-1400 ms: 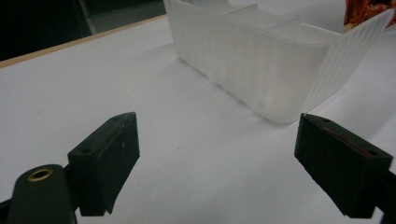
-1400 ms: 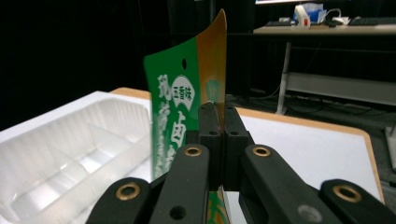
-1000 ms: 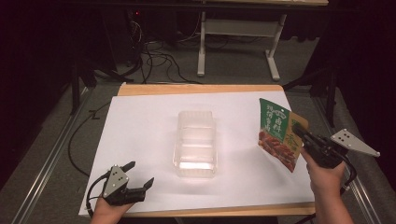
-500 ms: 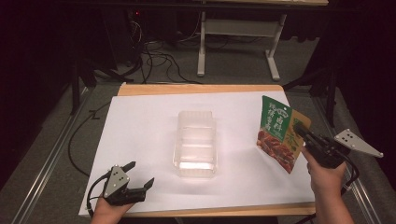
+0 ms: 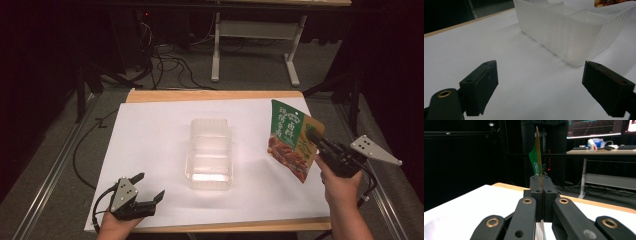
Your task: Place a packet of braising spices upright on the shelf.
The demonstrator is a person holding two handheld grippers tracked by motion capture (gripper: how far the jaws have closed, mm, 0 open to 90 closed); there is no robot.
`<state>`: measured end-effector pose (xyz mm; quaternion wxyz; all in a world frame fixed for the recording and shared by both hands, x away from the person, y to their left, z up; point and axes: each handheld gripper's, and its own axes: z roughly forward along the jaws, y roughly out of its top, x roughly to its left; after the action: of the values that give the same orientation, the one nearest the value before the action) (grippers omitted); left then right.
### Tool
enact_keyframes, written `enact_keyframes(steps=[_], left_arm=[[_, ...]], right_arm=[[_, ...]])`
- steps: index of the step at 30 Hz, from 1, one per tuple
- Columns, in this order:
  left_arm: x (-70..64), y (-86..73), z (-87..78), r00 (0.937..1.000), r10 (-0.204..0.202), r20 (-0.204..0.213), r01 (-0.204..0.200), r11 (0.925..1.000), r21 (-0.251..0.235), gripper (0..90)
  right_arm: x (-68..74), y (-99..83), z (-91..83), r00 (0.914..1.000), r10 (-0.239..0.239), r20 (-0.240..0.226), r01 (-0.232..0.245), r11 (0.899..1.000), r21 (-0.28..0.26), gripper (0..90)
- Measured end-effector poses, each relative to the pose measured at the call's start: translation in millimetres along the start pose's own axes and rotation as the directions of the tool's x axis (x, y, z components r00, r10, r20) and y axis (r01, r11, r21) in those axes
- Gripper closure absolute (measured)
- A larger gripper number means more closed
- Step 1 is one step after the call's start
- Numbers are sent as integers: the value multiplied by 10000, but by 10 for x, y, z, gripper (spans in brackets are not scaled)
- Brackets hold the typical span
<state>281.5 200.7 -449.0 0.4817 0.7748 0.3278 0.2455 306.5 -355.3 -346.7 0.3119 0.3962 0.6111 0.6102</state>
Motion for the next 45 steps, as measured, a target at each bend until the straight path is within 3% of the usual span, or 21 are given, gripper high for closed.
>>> enact_keyframes(steps=[5, 17, 45], left_arm=[[-4, -4, 7, 10000, 30, 51, -30, 10000, 53, 140], [6, -11, -8, 10000, -47, 16, 47, 10000, -17, 140], [-3, -15, -2, 10000, -50, 72, 50, 10000, 0, 140]], right_arm=[[115, 25, 107, 9988, -237, -420, 237, 9997, -23, 900], [367, 81, 414, 9908, -200, -1336, 169, 9996, -241, 900], [709, 244, 780, 9682, -472, -2455, 279, 9963, -816, 900]])
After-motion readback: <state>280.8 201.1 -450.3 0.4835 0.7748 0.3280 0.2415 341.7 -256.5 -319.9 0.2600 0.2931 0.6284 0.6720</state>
